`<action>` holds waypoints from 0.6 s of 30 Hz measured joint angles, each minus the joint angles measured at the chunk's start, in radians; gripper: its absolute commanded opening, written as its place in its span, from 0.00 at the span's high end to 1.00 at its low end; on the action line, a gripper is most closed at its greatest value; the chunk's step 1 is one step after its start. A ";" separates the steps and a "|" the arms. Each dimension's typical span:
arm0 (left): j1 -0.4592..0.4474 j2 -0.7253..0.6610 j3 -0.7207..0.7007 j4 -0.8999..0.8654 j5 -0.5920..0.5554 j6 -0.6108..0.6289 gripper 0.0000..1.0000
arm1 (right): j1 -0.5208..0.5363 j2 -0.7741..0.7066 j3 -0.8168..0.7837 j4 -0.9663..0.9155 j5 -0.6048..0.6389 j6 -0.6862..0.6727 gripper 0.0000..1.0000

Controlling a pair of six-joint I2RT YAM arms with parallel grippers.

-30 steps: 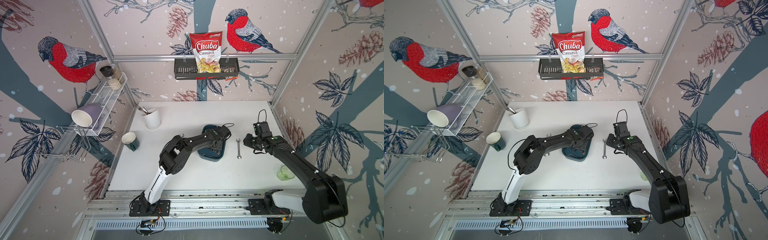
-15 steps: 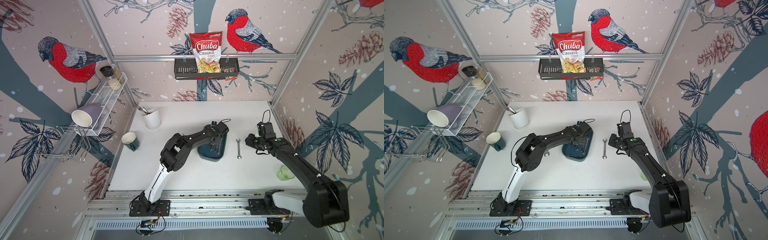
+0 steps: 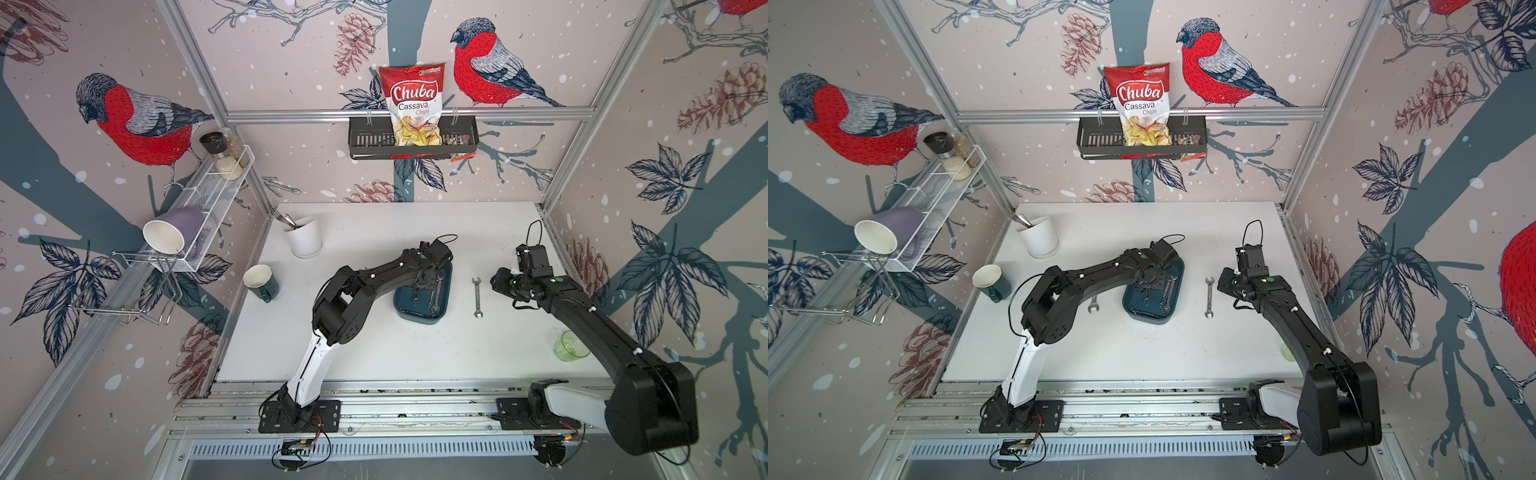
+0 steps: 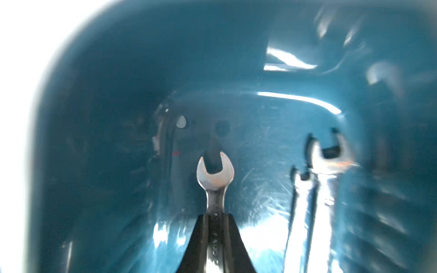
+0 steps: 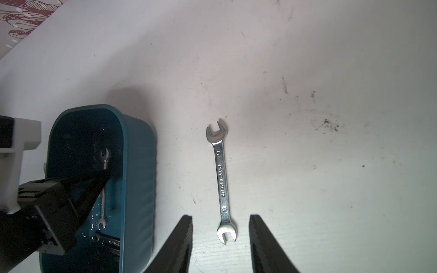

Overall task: Take out the wrench from the storage box
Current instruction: Pick up the wrench from the storage box.

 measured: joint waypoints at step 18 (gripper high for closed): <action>0.044 -0.187 -0.031 -0.048 -0.008 0.036 0.91 | -0.007 -0.014 -0.001 0.000 -0.004 0.000 0.55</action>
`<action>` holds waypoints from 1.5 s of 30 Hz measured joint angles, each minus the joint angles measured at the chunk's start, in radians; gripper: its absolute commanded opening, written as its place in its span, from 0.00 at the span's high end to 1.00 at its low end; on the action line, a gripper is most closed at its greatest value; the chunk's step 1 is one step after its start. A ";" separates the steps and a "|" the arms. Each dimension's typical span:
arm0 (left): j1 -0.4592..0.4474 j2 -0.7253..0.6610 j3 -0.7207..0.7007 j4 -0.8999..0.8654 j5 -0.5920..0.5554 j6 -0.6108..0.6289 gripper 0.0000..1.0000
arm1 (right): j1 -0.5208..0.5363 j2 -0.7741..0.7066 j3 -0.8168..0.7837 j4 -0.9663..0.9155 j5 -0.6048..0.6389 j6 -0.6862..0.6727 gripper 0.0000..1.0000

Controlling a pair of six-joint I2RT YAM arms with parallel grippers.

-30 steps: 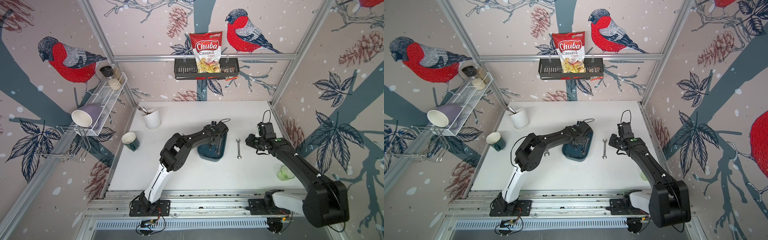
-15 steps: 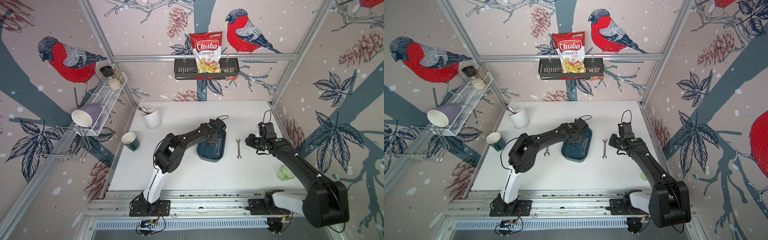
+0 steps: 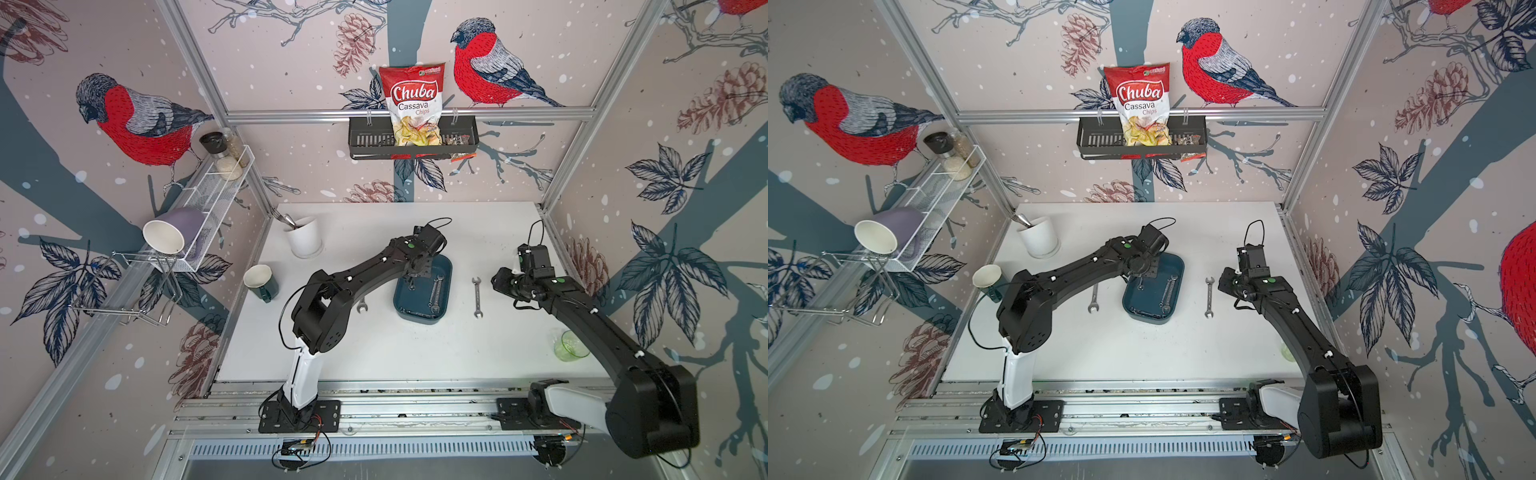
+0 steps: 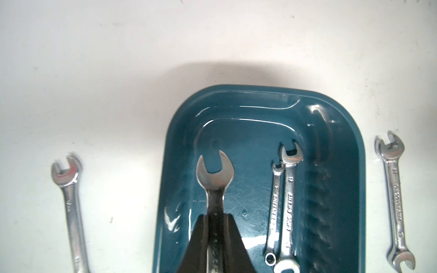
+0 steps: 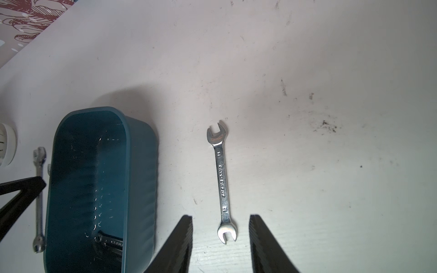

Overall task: Take out the wrench from the storage box
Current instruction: Place the wrench at the center of the board.

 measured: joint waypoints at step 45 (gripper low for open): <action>0.264 -0.409 -0.655 0.317 0.113 -0.023 0.59 | 0.581 0.705 0.594 -0.123 0.246 0.367 0.44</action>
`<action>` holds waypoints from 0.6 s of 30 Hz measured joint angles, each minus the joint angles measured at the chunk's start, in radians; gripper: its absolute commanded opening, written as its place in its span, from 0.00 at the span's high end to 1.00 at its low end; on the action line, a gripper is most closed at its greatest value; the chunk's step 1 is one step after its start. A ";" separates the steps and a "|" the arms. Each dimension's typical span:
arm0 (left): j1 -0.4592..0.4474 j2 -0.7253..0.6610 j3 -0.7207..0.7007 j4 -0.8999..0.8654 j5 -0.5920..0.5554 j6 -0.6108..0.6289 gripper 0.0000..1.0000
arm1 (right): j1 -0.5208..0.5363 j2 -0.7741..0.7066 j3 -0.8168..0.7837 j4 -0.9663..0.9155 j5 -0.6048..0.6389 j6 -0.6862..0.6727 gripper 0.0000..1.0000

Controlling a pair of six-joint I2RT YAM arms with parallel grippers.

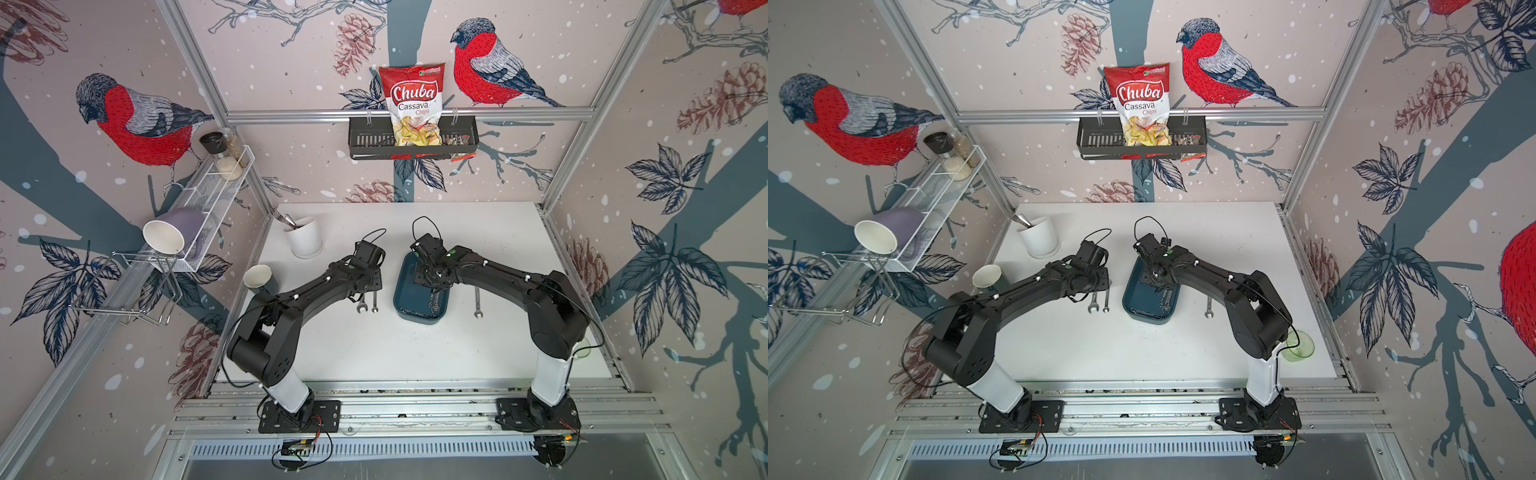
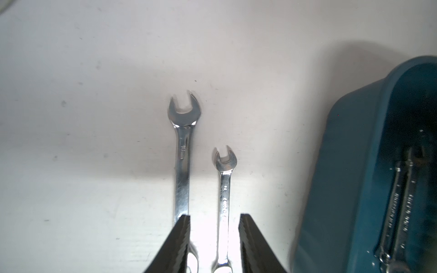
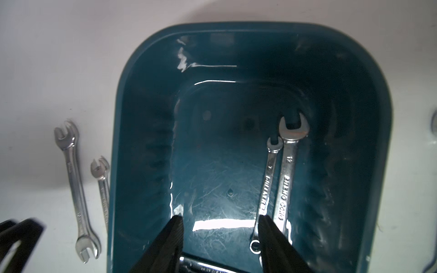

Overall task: Take out the wrench from the storage box
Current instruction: Place the wrench at the center of the board, then adjust the wrench in the storage box.

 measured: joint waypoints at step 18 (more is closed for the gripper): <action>0.006 -0.103 -0.031 -0.007 0.048 -0.003 0.57 | 0.000 0.188 0.092 -0.066 0.066 0.103 0.32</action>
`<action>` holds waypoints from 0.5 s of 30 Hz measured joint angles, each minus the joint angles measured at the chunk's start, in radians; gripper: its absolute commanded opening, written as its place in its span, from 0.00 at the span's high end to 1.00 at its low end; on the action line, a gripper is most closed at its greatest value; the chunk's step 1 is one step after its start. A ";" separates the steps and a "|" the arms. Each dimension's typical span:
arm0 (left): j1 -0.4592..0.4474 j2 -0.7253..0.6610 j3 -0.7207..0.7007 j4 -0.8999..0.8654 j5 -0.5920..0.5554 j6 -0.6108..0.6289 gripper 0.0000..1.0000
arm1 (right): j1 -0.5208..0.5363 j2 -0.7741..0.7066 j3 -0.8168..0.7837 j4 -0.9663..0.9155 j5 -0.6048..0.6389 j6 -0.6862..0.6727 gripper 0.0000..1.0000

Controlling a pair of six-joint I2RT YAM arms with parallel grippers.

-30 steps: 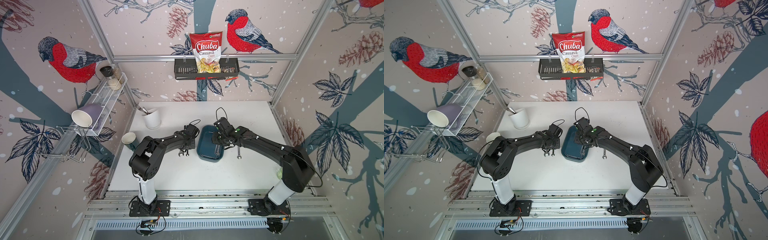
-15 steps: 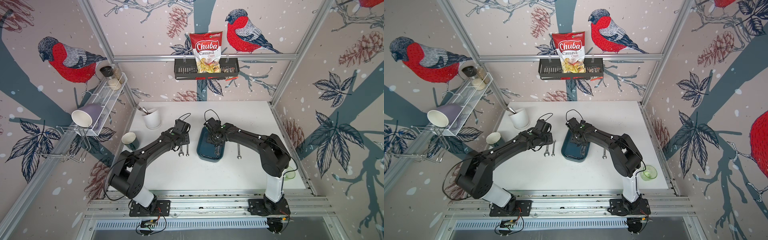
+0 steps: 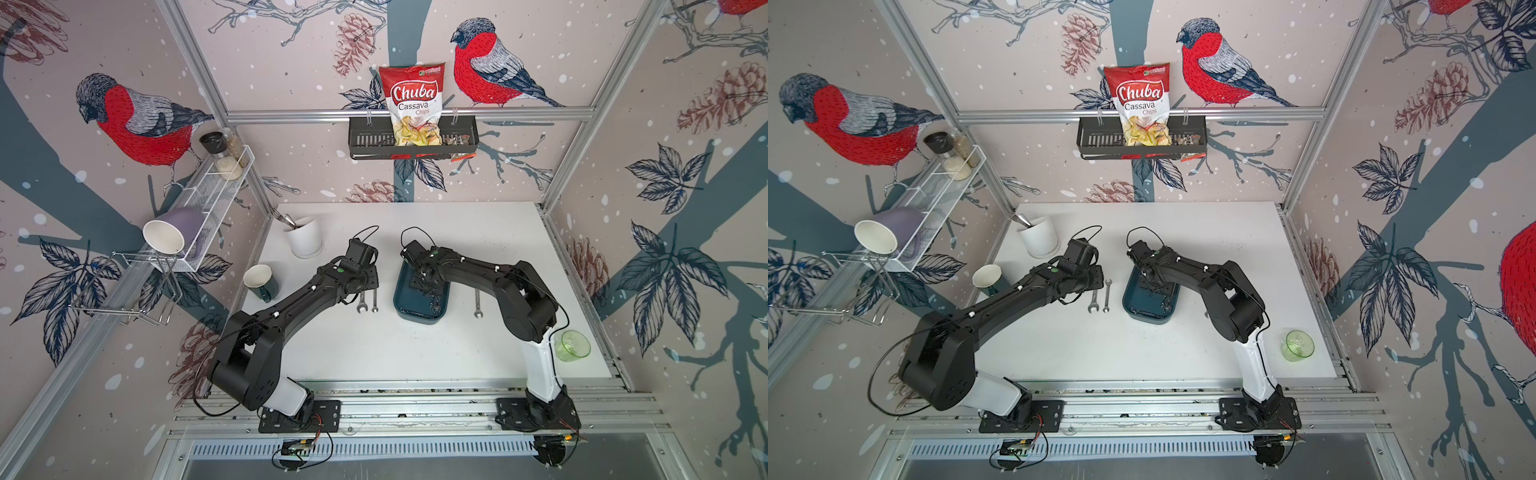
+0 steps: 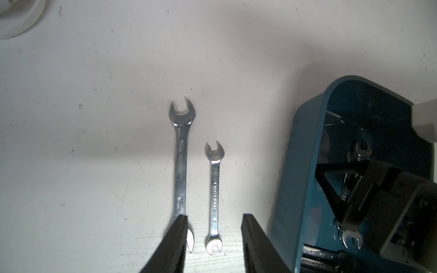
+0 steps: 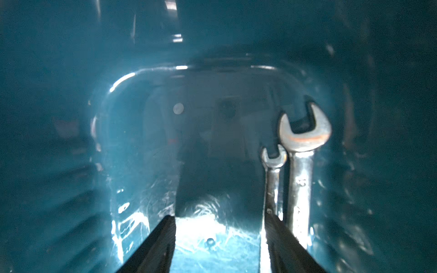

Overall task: Take out the wrench from the storage box
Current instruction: Adjust the wrench in the storage box.

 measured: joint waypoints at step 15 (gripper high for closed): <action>0.000 0.006 0.004 0.000 0.001 0.005 0.57 | -0.013 -0.040 -0.042 -0.055 0.016 0.002 0.27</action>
